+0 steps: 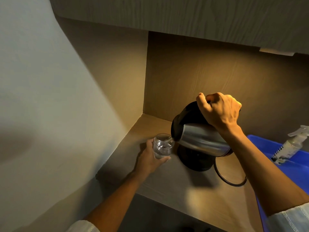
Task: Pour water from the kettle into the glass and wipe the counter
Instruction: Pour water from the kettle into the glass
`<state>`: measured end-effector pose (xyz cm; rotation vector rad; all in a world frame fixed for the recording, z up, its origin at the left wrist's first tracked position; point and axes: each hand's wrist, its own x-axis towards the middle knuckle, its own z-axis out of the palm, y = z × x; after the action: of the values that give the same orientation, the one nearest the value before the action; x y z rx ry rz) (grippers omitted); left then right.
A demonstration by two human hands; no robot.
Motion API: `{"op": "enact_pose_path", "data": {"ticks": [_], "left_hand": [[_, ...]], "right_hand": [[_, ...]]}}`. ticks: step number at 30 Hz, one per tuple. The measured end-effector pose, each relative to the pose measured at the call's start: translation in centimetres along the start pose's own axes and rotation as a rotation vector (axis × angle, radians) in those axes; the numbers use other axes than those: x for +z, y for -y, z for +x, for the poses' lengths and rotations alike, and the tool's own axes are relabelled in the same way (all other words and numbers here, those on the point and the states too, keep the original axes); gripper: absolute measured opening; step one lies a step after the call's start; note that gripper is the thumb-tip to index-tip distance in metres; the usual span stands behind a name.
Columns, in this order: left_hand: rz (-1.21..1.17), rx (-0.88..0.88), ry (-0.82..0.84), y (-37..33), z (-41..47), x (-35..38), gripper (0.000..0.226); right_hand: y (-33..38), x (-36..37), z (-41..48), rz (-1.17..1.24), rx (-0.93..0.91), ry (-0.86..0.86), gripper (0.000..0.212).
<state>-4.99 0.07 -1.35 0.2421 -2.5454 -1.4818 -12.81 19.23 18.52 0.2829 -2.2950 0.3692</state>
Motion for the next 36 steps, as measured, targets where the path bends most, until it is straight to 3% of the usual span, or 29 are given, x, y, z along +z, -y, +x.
{"op": "enact_pose_path", "data": {"ticks": [4, 10, 19, 23, 29, 31, 34, 36], "left_hand": [[-0.041, 0.030, -0.001, 0.0, -0.1, 0.0, 0.083], [-0.035, 0.045, -0.022, 0.0, -0.2, 0.0, 0.089], [-0.019, 0.047, -0.055, 0.1, -0.4, 0.2, 0.091], [-0.027, 0.047, -0.058, 0.4, -0.2, 0.5, 0.093], [-0.014, 0.052, -0.054, 0.7, -0.1, 0.8, 0.096], [-0.033, 0.060, -0.080, 0.5, -0.6, 1.0, 0.099], [-0.068, 0.145, -0.329, -0.4, -2.7, 1.5, 0.097], [-0.054, 0.311, -0.480, -1.6, -4.6, 2.2, 0.078]], "right_hand": [[-0.8, -0.7, -0.6, 0.147, 0.143, -0.020, 0.057], [-3.8, -0.9, -2.4, 0.448, 0.547, 0.000, 0.046], [-8.9, 2.9, -6.1, 1.044, 1.094, -0.126, 0.027], [-10.7, 4.7, -7.6, 1.183, 1.171, -0.130, 0.028], [-10.6, 4.6, -8.4, 1.171, 1.162, -0.159, 0.028], [-10.9, 4.6, -8.5, 1.148, 1.149, -0.096, 0.028], [-12.3, 3.9, -9.2, 0.989, 1.139, 0.008, 0.030], [-13.6, 2.8, -10.7, 0.817, 1.083, 0.032, 0.020]]}}
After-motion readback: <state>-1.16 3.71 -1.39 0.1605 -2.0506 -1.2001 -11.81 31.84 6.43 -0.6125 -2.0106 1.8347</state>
